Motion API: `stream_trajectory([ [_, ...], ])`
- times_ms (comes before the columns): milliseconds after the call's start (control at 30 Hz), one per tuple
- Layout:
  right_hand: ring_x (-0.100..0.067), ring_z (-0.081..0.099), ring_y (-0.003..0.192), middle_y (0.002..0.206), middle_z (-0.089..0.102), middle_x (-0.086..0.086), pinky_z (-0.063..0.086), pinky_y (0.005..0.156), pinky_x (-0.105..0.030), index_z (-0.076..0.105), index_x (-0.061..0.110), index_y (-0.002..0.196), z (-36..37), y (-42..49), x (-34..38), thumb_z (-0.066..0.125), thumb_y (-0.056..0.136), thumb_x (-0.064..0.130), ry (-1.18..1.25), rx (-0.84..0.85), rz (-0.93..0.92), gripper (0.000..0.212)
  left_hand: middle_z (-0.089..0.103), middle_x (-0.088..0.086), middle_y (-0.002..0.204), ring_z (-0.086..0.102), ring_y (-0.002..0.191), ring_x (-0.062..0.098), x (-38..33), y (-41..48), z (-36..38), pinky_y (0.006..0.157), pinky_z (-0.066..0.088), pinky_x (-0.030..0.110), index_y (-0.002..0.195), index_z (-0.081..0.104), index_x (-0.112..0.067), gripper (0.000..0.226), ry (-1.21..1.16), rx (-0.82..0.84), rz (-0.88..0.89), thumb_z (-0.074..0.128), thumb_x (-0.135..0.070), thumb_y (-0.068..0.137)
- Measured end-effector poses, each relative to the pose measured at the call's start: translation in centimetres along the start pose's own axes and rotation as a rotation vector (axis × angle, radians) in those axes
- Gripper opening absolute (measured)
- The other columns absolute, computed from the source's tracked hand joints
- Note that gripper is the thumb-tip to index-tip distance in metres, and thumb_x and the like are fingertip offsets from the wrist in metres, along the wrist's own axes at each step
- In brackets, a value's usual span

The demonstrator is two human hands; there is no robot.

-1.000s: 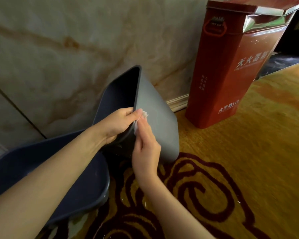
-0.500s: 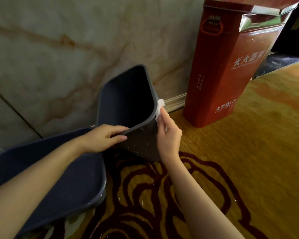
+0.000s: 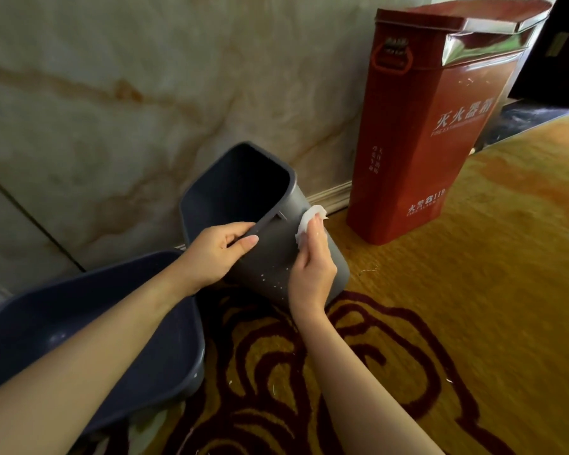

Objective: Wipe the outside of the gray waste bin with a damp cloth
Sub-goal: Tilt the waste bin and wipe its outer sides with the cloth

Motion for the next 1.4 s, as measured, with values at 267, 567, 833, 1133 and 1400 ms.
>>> stream_trajectory([
  [267,-0.020,0.059,0.096,0.110,0.065,-0.006,0.041,0.075,-0.028,0.050,0.030,0.129,-3.9,0.2,-8.4,0.039,0.097,0.017,-0.143,0.056,0.541,0.036,0.072,-0.027,0.091,0.064,0.099,-0.006,-1.2,-0.5,0.4,0.079,0.049,0.007,0.104,0.059,-0.041,0.028,-0.164,-0.047,-0.009,0.051,-0.018,0.090],
  [567,-0.015,0.048,0.125,0.135,0.053,-0.003,0.037,0.107,-0.030,0.048,0.020,0.131,-1.0,-0.5,-1.0,0.047,0.093,0.003,0.006,-0.034,0.245,0.042,0.074,-0.022,0.077,0.068,0.083,-0.003,-3.2,1.3,1.2,0.076,0.054,0.014,0.082,0.068,-0.038,0.029,-0.239,-0.176,0.015,0.051,-0.016,0.090],
  [833,-0.003,0.031,0.135,0.141,0.040,0.003,0.027,0.114,-0.032,0.044,0.015,0.133,2.0,-2.8,4.0,0.048,0.090,-0.004,0.020,0.033,-0.140,0.047,0.073,-0.016,0.073,0.066,0.079,-0.007,-4.1,2.1,1.6,0.066,0.047,0.003,0.073,0.069,-0.035,0.029,-0.238,-0.237,0.029,0.053,-0.017,0.088],
  [1133,-0.018,0.060,0.105,0.120,0.064,-0.005,0.047,0.090,-0.025,0.055,0.023,0.126,-1.8,0.1,-6.8,0.044,0.096,0.012,-0.054,-0.112,0.479,0.034,0.074,-0.022,0.072,0.069,0.080,-0.004,-4.3,2.0,1.6,0.070,0.053,0.011,0.080,0.070,-0.031,0.024,-0.311,-0.220,-0.040,0.052,-0.017,0.090],
  [1400,0.007,0.056,0.076,0.094,0.063,0.009,0.041,0.067,0.001,0.058,0.029,0.120,-1.6,-0.3,-5.2,0.046,0.096,0.012,0.034,-0.175,0.587,0.032,0.072,-0.016,0.075,0.068,0.080,0.000,-4.6,2.3,1.9,0.071,0.053,0.012,0.078,0.069,-0.030,0.024,-0.325,-0.266,-0.054,0.052,-0.017,0.090],
])
Point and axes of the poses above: each hand's wrist, its own y-axis towards the middle knuckle, its own z-axis out of the palm, x = y × z, the point moved 1 cm from there along y, towards the middle knuckle
